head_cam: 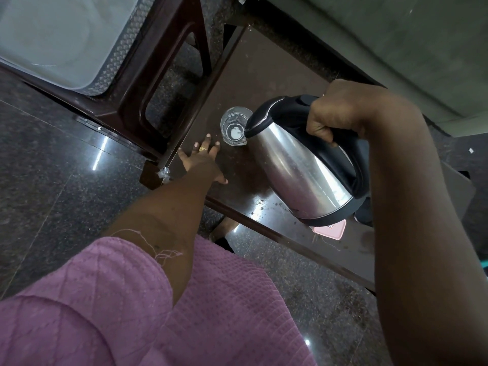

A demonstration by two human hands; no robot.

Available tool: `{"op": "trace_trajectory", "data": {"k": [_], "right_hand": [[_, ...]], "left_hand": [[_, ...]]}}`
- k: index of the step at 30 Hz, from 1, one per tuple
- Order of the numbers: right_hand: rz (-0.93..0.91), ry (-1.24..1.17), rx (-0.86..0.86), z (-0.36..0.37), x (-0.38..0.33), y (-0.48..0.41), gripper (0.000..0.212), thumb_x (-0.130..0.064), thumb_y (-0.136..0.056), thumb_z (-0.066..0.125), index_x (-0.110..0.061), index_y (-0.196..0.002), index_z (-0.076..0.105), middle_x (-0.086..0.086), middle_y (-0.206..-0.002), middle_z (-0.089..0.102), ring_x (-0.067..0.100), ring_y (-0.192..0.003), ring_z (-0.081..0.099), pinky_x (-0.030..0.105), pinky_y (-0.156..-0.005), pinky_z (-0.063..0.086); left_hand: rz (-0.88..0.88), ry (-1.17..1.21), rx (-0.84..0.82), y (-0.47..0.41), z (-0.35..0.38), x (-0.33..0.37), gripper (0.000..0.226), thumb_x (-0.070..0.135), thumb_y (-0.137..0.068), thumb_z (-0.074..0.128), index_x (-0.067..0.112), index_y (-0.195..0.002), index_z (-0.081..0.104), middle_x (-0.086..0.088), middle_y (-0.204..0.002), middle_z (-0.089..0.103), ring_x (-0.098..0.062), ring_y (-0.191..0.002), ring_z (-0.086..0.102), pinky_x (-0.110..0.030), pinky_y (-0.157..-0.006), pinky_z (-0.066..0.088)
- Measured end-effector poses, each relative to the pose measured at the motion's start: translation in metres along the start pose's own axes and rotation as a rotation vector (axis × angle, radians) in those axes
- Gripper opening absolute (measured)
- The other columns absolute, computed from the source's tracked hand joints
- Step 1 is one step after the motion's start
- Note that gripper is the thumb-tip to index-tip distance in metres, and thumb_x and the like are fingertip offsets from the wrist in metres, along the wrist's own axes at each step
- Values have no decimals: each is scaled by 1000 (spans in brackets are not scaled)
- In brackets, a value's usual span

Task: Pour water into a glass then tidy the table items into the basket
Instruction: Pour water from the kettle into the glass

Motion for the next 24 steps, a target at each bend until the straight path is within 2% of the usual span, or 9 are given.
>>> {"op": "trace_trajectory", "data": {"k": [6,11,24], "right_hand": [[-2,9,12,0,-2,5,4,-3,-72,58,-2,-71,61,12,-63,52,20,-49,45,23,-51,38],[3,26,12,-1,-7,15,8,2,-44,55,-3,-49,51,11,-57,46,23,-52,43,22,-45,31],[8,32,6,-1,-9,18,9,2,-40,54,-4,-47,50,12,-58,45,23,-51,43,22,-44,30]], "left_hand": [[2,2,11,1,0,0,119,61,-62,74,36,-147,-5,13,-156,-22,-21,-147,-4,-64,-111,6],[0,3,6,3,-1,0,119,60,-63,74,36,-147,-5,13,-156,-23,-21,-147,-5,-64,-112,5],[3,9,5,4,-1,0,119,58,-63,75,36,-148,-5,12,-156,-23,-23,-147,-5,-62,-113,7]]}}
Point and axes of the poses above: each hand's wrist, its own y-axis away from the middle knuckle, its own z-axis out of the palm, x = y × z, the point moved 6 cm from there along -y, towards the middle knuckle
